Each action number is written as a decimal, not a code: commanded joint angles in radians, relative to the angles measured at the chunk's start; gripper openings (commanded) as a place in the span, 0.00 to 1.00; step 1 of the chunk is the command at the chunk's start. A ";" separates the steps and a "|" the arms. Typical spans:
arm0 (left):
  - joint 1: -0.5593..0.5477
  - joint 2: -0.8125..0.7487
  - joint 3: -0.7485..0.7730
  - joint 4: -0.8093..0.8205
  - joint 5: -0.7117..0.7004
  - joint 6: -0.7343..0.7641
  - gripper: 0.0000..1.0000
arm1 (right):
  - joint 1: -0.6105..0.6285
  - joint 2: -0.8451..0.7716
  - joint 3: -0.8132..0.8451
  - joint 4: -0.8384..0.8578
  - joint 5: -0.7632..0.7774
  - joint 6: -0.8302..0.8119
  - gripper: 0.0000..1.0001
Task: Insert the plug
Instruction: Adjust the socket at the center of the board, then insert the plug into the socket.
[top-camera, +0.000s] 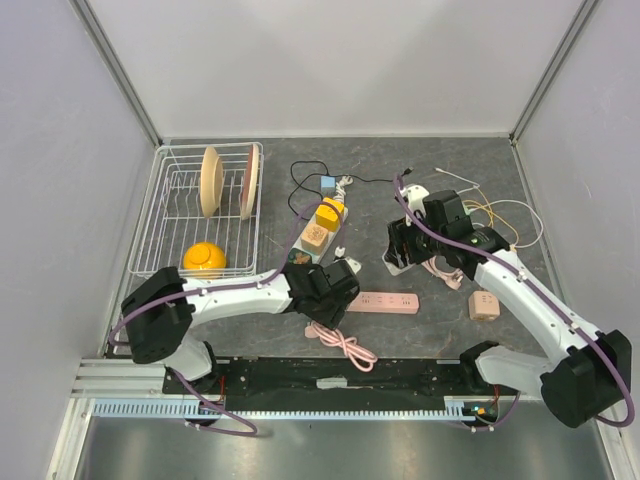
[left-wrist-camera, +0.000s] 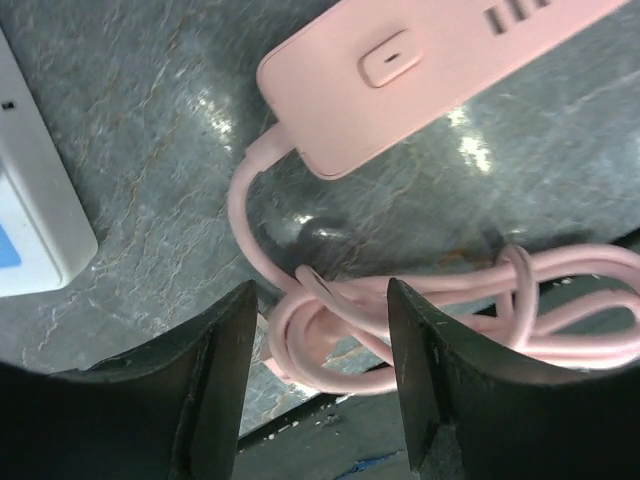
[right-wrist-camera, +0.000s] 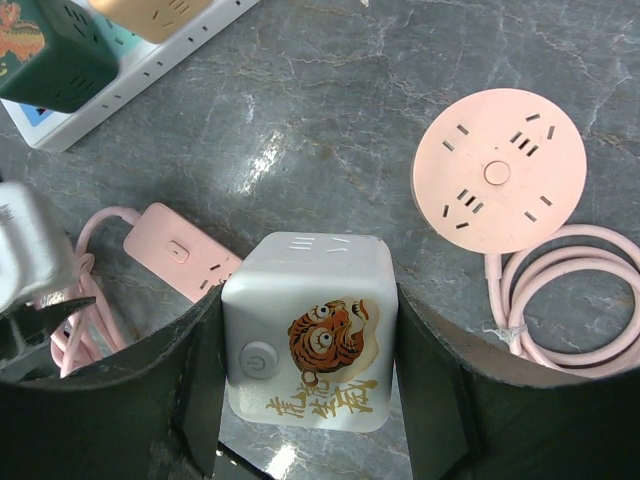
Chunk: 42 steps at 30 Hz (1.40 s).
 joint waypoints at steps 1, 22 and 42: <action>-0.007 0.060 0.038 -0.108 -0.064 -0.121 0.61 | 0.020 0.020 0.020 0.047 -0.023 -0.019 0.00; 0.150 0.077 -0.046 0.269 -0.233 0.475 0.37 | 0.157 0.116 0.070 0.045 -0.095 -0.170 0.00; 0.158 -0.570 -0.291 0.405 -0.198 0.229 0.79 | 0.240 0.368 0.256 -0.142 -0.301 -0.458 0.00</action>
